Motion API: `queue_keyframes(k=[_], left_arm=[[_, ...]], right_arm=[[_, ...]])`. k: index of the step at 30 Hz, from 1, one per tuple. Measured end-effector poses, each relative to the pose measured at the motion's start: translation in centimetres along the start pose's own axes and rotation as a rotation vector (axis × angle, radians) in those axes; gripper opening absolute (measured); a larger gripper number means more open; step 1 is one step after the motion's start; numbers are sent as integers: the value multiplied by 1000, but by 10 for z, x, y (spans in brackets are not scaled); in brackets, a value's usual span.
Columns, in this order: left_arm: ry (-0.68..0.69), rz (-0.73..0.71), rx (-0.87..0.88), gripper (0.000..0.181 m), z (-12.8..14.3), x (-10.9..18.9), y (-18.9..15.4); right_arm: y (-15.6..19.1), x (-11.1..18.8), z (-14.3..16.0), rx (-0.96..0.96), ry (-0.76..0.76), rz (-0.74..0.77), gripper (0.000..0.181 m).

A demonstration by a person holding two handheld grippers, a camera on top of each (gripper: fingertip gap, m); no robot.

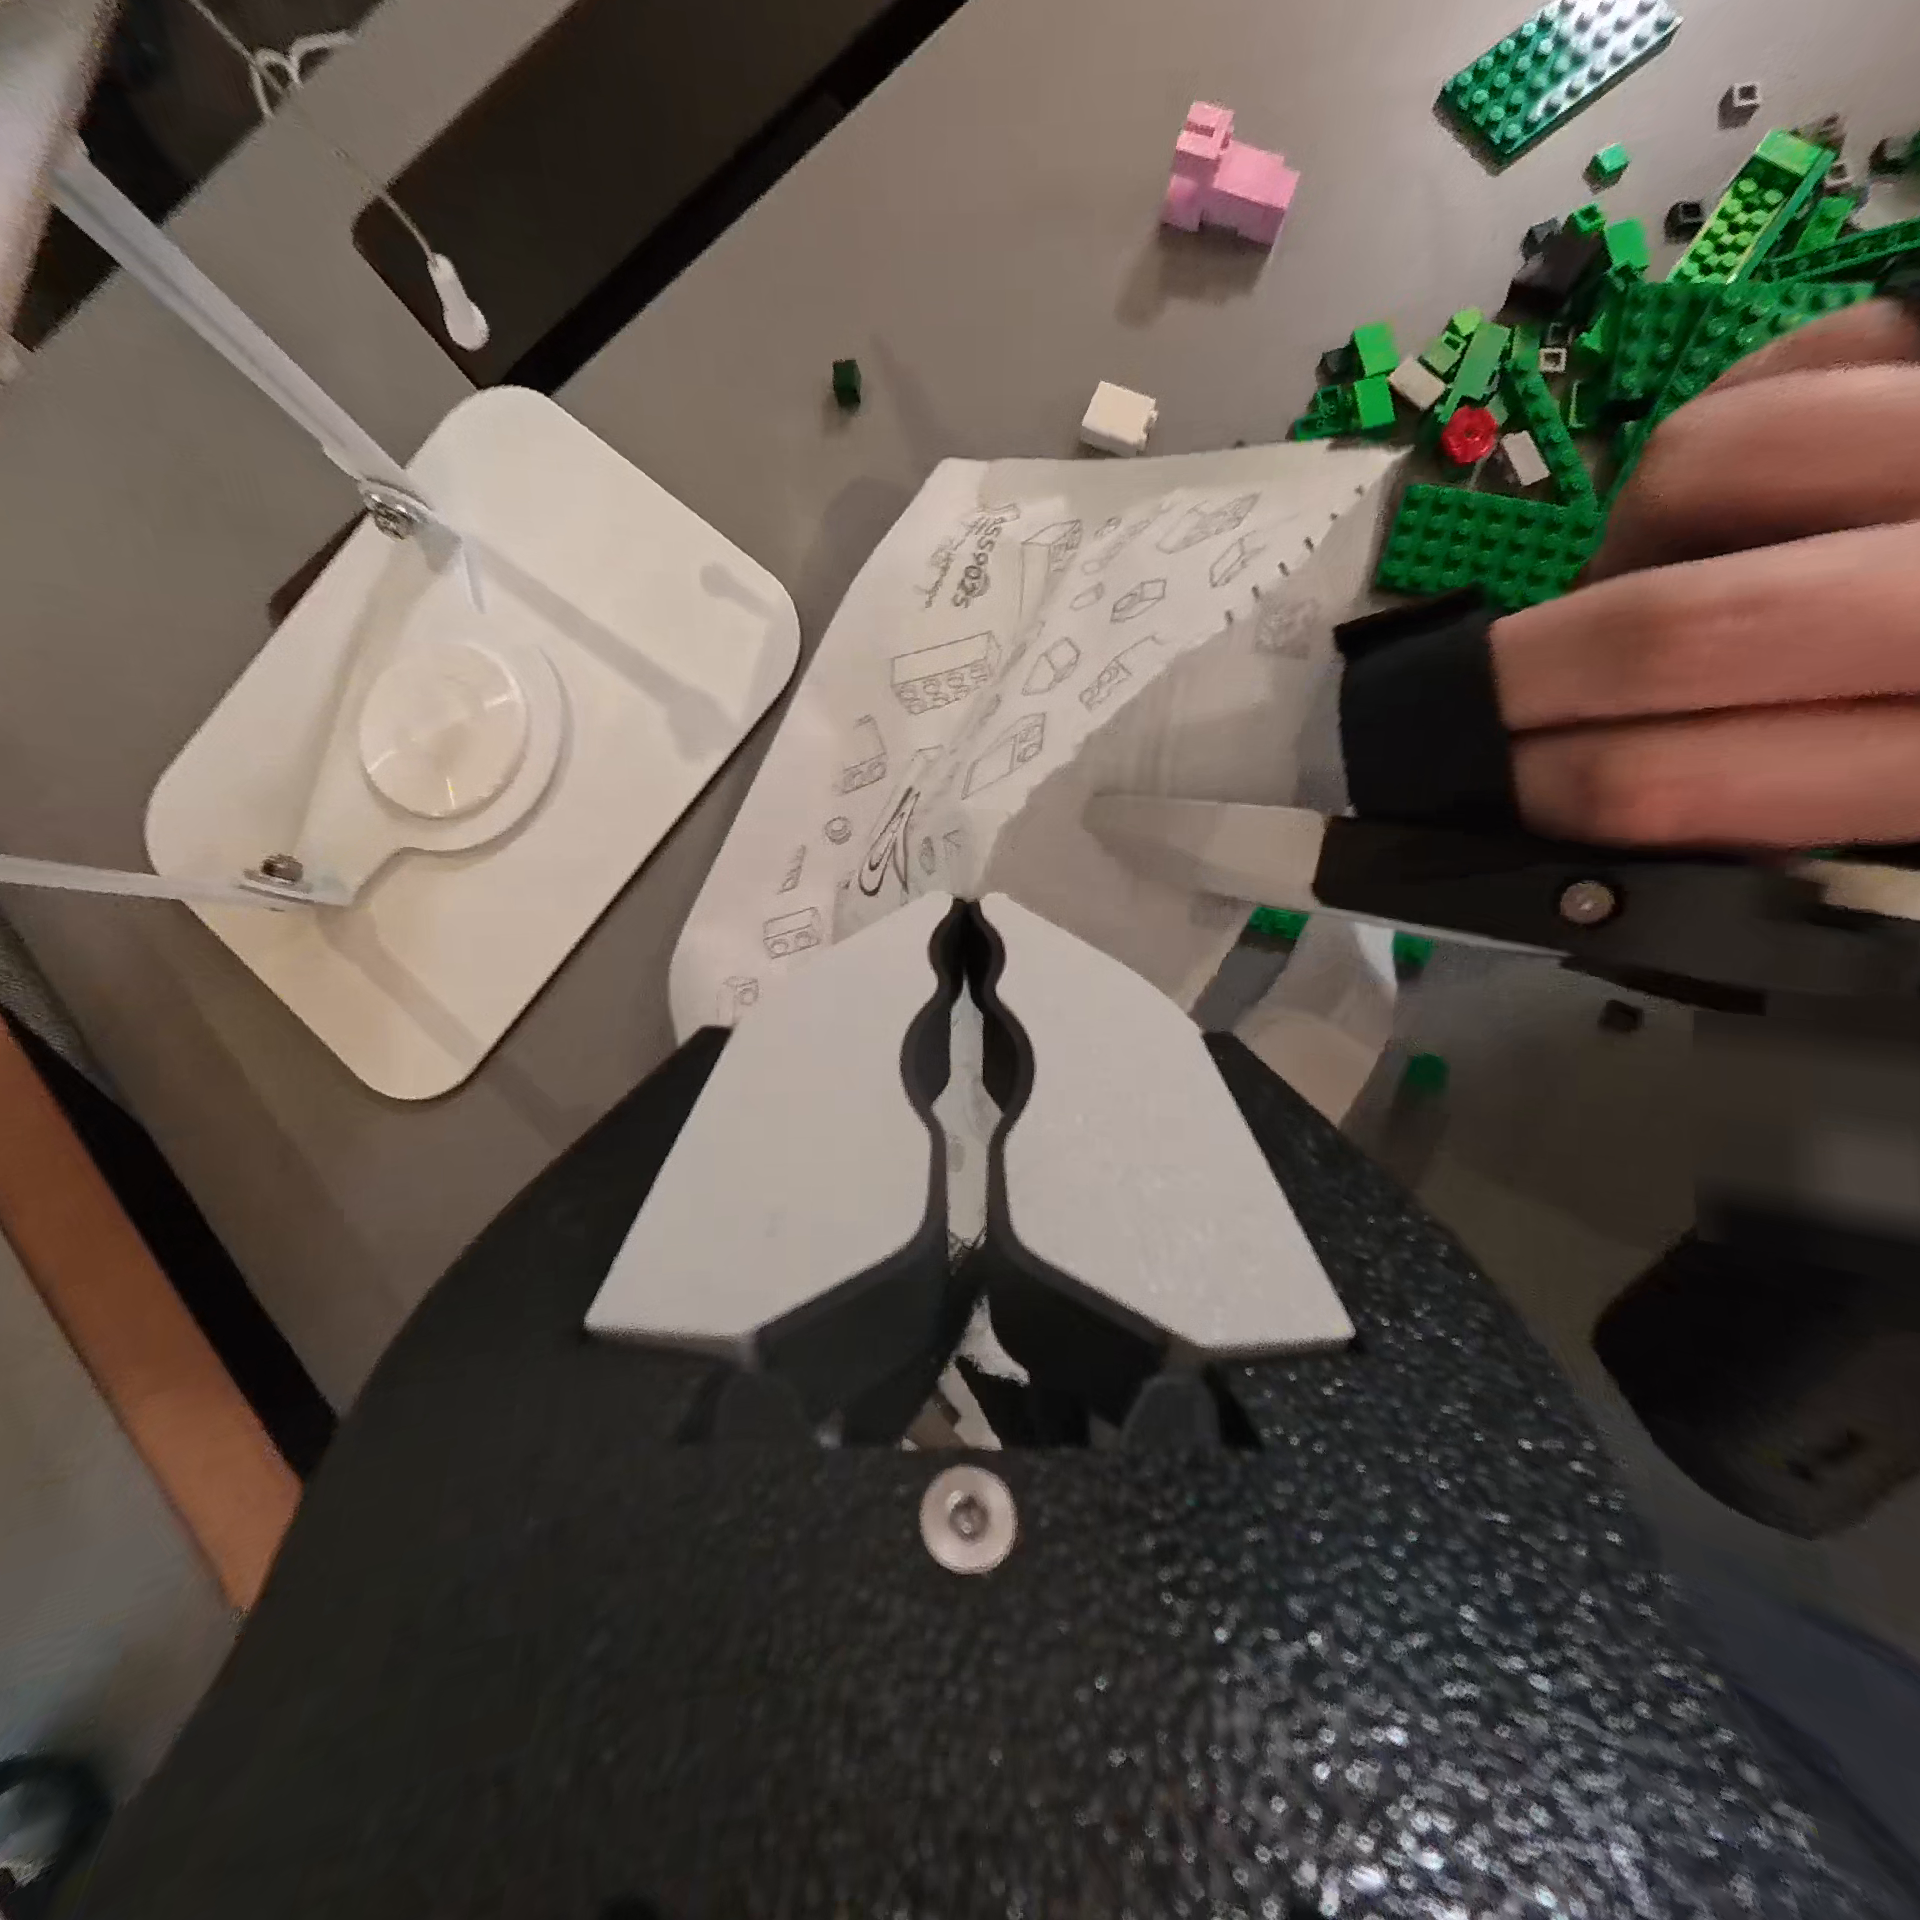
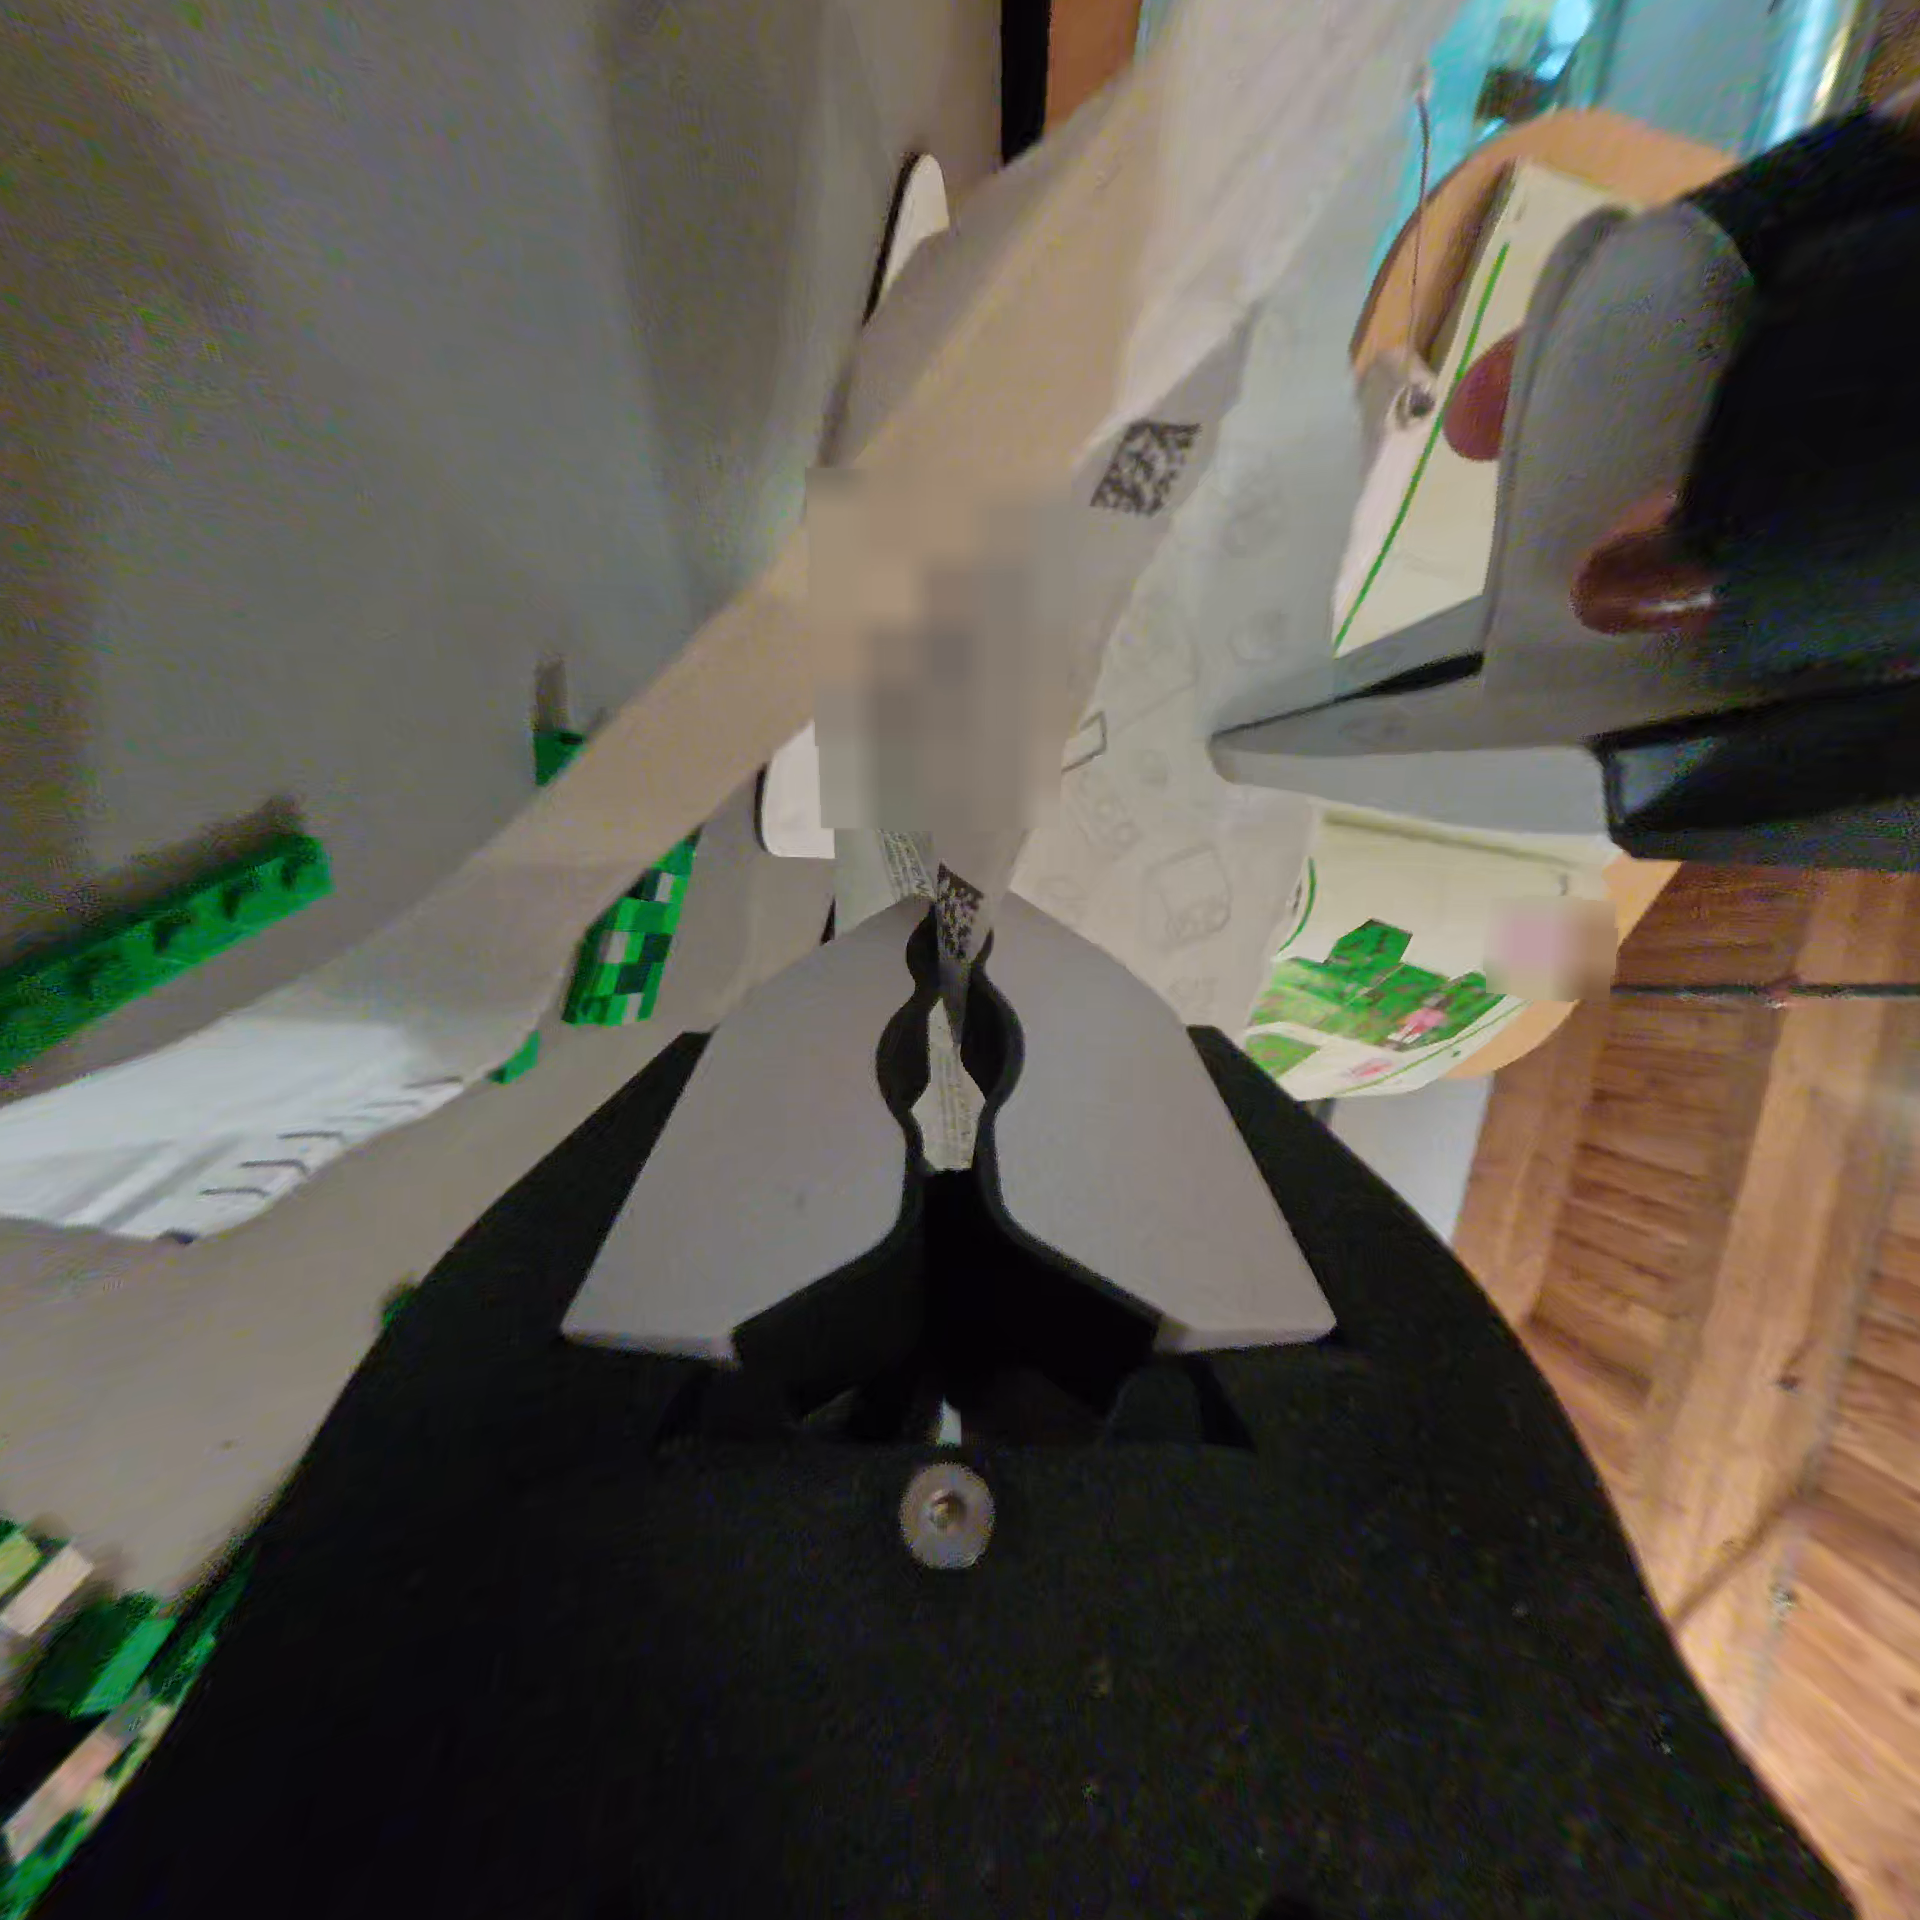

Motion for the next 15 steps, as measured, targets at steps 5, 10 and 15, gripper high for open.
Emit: queue_keyframes(k=[5, 10, 15], left_arm=[[60, -171, -133, 44, -9, -9, -4], [140, -292, -232, 0, -23, -20, -9], [145, -349, -184, 0, -25, -19, 1]], right_arm=[[-16, 0, 7, -59, 9, -36, 1], [-22, 9, 7, -79, -44, -104, 1], [-9, 13, 9, -42, -42, -170, 0]])
Point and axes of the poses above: each gripper's, where its closed fingertips meet, x back along the fingers, z out of its underside, y = z × x across the jaws, the point moved 6 cm from there along x, back along the fingers, and after that the axes turned 15 degrees about y, right-handed, at the moved point
